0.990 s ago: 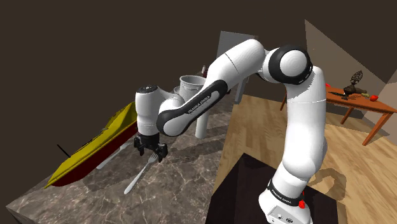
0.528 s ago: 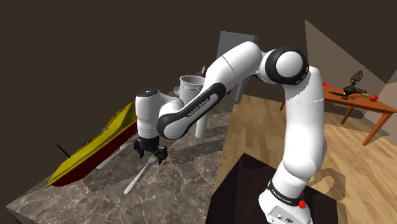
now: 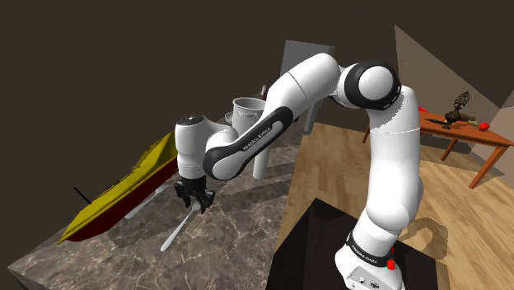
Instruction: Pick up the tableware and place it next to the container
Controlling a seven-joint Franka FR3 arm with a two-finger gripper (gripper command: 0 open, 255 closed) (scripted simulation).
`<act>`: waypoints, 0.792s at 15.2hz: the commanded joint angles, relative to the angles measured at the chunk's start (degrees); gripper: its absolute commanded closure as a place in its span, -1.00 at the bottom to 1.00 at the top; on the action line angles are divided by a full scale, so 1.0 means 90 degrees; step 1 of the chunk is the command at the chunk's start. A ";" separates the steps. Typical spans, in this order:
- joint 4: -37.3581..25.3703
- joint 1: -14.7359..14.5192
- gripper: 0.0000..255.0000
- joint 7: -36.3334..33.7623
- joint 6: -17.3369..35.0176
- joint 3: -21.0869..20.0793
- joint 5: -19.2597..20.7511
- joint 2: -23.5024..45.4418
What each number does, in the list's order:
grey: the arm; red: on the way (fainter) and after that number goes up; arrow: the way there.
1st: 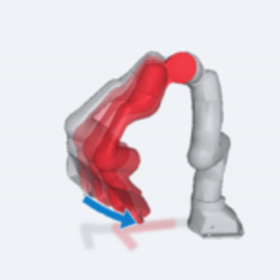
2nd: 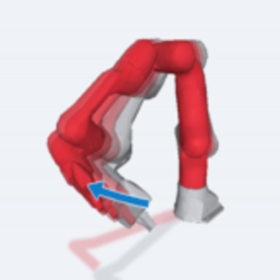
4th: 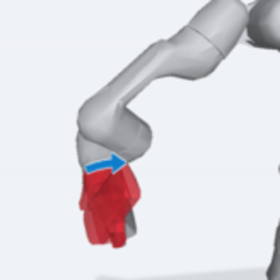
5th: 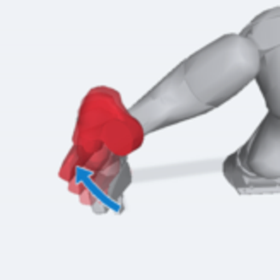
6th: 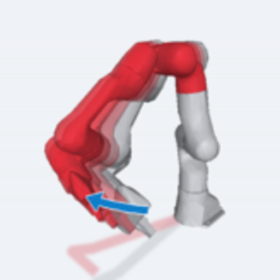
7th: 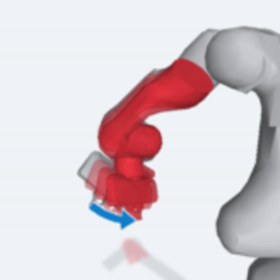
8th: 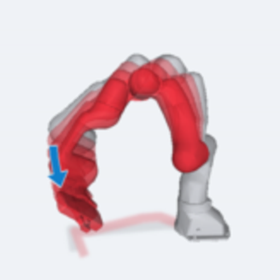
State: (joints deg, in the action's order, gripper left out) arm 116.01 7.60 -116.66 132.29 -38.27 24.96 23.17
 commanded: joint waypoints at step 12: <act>-0.0137 0.0206 1.00 0.0325 -0.0455 -0.0246 -0.0451 -0.0428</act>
State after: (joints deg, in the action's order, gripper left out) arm 115.05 9.32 -114.03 128.79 -40.23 21.37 19.75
